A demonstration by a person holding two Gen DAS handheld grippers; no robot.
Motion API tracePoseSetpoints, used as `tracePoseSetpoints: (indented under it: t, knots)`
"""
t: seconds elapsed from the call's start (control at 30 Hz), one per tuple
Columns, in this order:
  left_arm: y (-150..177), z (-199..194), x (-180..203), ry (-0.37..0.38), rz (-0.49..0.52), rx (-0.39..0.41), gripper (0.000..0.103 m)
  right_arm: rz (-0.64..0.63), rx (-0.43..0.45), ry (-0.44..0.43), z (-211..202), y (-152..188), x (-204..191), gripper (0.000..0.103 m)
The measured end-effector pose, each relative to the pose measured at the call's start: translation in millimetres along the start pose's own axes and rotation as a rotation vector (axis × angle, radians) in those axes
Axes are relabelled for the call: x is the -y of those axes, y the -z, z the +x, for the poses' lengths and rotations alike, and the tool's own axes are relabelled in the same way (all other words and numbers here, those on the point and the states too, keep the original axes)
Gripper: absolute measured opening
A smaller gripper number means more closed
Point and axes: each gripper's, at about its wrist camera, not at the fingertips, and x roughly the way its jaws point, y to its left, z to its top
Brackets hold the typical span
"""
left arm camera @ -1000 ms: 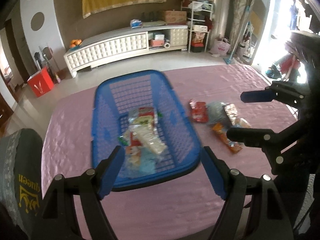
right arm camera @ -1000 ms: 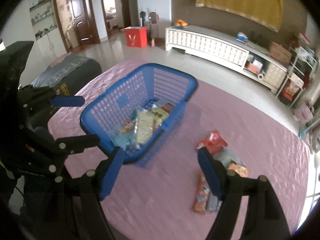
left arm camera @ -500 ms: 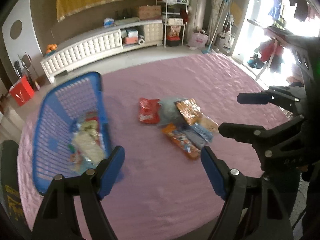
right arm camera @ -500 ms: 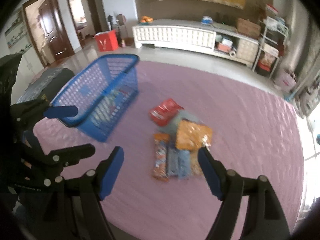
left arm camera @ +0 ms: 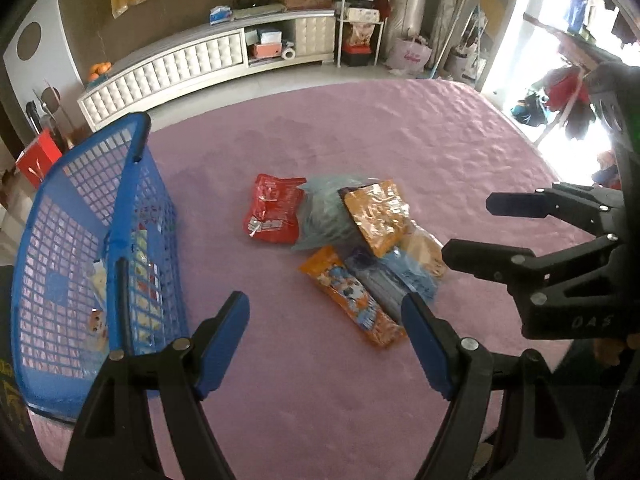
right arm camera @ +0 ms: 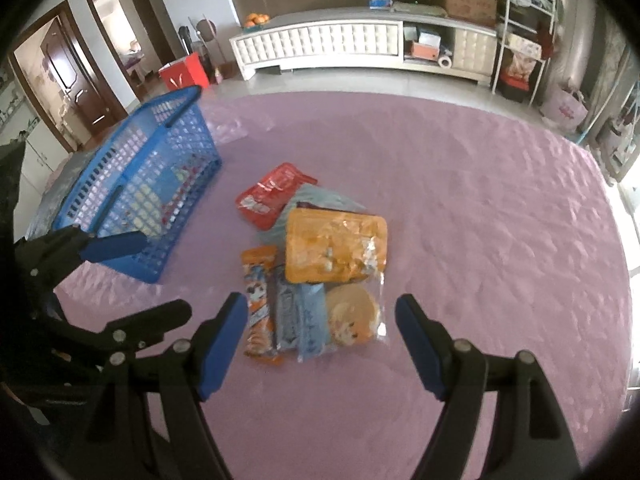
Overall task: Organize snacks
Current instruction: 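Move both grippers back over the snack pile, then lower the right gripper onto the orange sauce pouch and close it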
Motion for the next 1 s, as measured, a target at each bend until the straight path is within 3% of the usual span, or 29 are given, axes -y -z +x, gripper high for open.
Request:
tracePoseSetpoints:
  t: [0.5,0.67,0.8,1.0]
  knots:
    - [-17,57,-18,-0.012,-0.030,-0.085,0.077,0.043,-0.108,-0.127,82,-28,27,0.080]
    - [-18,64,-23,-0.001,-0.050,-0.097,0.077,0.031,-0.060,-0.120,80,-30,34,0.080]
    - [-19,66,-21,0.002,-0.053,-0.102,0.077,0.034,-0.046,-0.146,77,-27,35,0.066]
    - [-18,59,-18,-0.001,-0.037,-0.088,0.077,0.013,-0.038,-0.140,77,-27,29,0.067]
